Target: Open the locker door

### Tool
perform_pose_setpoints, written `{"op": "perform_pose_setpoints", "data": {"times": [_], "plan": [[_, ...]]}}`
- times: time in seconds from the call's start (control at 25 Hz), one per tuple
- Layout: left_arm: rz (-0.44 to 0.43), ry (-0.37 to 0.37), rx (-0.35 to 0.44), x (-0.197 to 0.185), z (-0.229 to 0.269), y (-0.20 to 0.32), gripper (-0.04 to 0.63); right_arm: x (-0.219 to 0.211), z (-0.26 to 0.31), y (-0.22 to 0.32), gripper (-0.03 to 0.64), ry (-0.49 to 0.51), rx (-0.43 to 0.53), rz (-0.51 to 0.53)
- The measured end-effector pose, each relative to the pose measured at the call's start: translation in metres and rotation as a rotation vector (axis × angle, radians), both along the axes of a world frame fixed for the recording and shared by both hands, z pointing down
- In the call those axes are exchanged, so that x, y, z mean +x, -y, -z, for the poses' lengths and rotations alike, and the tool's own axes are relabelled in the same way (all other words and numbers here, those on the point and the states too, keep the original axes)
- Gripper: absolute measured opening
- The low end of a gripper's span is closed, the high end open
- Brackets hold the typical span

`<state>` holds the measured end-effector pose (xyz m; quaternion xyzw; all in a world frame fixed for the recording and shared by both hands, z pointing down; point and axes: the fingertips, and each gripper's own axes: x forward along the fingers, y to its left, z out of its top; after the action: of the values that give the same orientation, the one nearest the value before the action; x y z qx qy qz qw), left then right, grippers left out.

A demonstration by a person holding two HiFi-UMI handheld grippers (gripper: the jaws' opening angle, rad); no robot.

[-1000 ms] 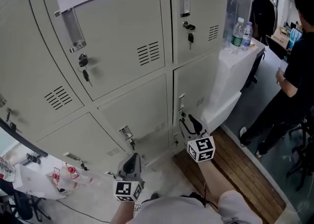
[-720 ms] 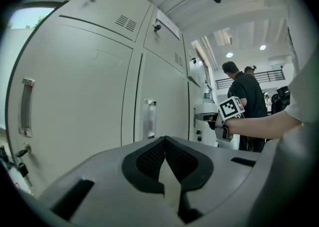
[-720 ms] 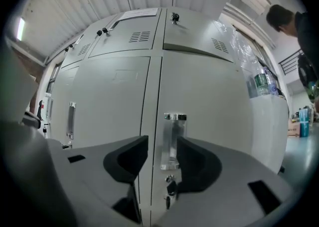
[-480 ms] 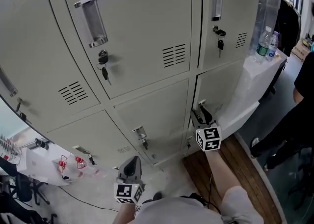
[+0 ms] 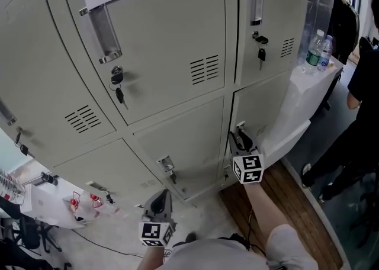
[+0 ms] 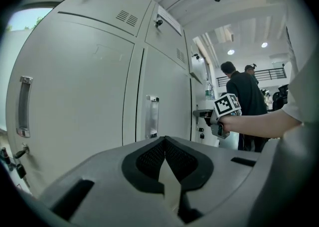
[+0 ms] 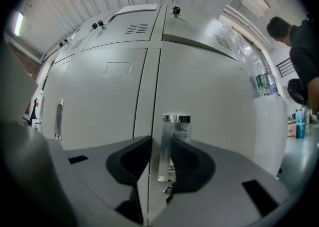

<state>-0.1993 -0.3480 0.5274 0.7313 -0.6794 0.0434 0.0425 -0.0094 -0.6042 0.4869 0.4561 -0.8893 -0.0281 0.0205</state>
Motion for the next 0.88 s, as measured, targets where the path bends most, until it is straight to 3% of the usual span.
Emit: {"op": "perform_pose_setpoints", "data": {"times": [0.4,0.88], "plan": [[-0.09,-0.02,0.0,0.026,-0.003,0.012,0.002,0.032,-0.002,-0.029,0.12,-0.014,-0.011,-0.028],[-0.214,-0.04,0.007,0.075,-0.005,0.019,0.002,0.098,-0.004,-0.068,0.121,-0.027,-0.018,-0.106]]}}
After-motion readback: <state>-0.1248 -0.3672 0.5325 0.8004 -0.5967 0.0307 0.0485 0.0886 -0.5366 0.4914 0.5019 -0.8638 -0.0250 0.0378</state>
